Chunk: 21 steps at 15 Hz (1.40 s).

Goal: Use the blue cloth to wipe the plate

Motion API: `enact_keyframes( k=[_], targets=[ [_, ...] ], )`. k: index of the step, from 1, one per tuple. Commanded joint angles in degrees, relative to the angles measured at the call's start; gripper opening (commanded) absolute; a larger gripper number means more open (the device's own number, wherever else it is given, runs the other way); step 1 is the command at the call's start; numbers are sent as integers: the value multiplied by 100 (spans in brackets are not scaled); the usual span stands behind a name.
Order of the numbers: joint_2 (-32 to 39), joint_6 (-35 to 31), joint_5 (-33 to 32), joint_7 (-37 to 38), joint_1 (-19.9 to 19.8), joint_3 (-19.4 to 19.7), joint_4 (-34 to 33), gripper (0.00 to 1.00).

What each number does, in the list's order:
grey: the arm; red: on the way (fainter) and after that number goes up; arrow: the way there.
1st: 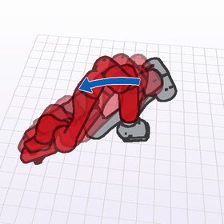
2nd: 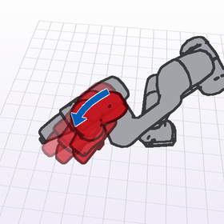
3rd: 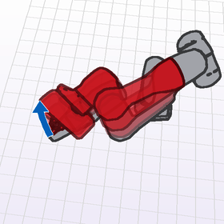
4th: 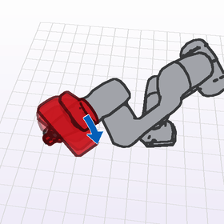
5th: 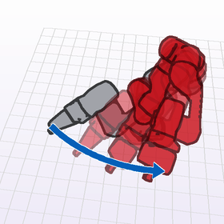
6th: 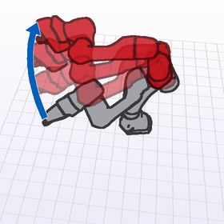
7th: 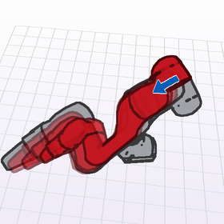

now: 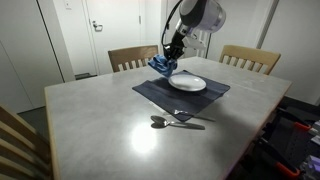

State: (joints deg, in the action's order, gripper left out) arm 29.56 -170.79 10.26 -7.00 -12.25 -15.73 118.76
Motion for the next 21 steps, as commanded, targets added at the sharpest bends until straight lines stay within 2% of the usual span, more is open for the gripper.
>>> enact_keyframes(
  k=[1,6,7,8,20,21],
  targets=[
    [-292,847,154,-117,-213,-65,80,3],
    [-710,2096,262,-160,28,233,3,3],
    [-455,1717,254,-141,144,332,-45,3],
    [-524,1780,258,-134,183,376,-46,11],
    [-497,1773,243,-114,280,465,-40,11],
    [-497,1756,206,-75,310,492,-33,3]
  ],
)
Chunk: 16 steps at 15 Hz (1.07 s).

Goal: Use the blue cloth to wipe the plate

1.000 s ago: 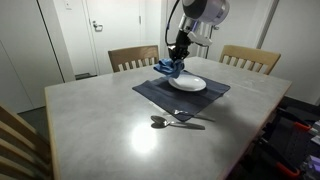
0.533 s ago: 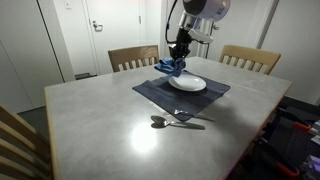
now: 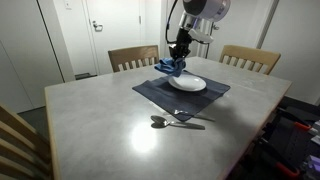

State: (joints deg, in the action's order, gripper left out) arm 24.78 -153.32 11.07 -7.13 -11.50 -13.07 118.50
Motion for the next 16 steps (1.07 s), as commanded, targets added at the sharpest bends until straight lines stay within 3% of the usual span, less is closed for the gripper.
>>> enact_keyframes(
  k=[1,8,16],
  targets=[
    [-7,-46,56,41,309,310,-2,3],
    [254,108,-196,363,687,884,-193,3],
    [1213,650,-571,778,844,1296,-1011,3]
  ],
)
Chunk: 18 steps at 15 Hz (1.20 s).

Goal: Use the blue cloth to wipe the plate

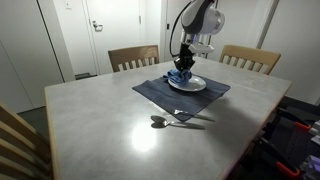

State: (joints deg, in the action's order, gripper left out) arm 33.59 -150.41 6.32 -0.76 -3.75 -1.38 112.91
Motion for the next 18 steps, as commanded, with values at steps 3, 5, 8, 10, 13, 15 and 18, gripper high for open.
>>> enact_keyframes(
  k=[3,5,8,10,13,15,18],
  targets=[
    [468,442,-131,161,80,172,-612,3],
    [427,458,-323,314,221,346,-619,3],
    [388,409,-937,765,577,793,-596,3],
    [390,631,-1400,1097,838,1100,-633,3],
    [372,1203,-1788,1238,982,1204,-699,3],
    [377,1519,-1905,1262,992,1165,-758,3],
    [383,1834,-2068,1218,1001,1114,-796,3]
  ],
)
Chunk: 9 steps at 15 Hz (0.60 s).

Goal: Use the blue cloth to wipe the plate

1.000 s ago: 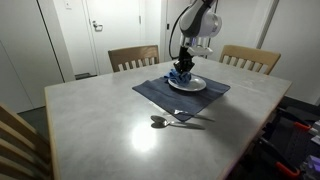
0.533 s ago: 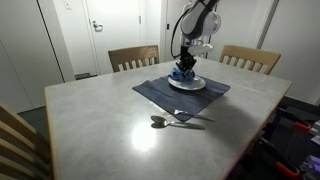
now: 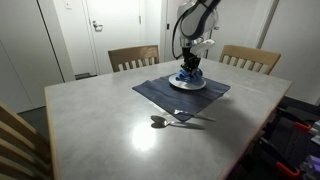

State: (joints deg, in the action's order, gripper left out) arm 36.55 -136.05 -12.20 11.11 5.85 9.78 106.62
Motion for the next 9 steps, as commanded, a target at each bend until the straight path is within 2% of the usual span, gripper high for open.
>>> enact_keyframes(
  k=[1,4,9],
  targets=[
    [95,511,-290,-3,48,-14,-180,3],
    [121,811,-504,-143,56,-88,-195,3],
    [156,1129,-456,-646,-34,-424,-193,3]
  ],
)
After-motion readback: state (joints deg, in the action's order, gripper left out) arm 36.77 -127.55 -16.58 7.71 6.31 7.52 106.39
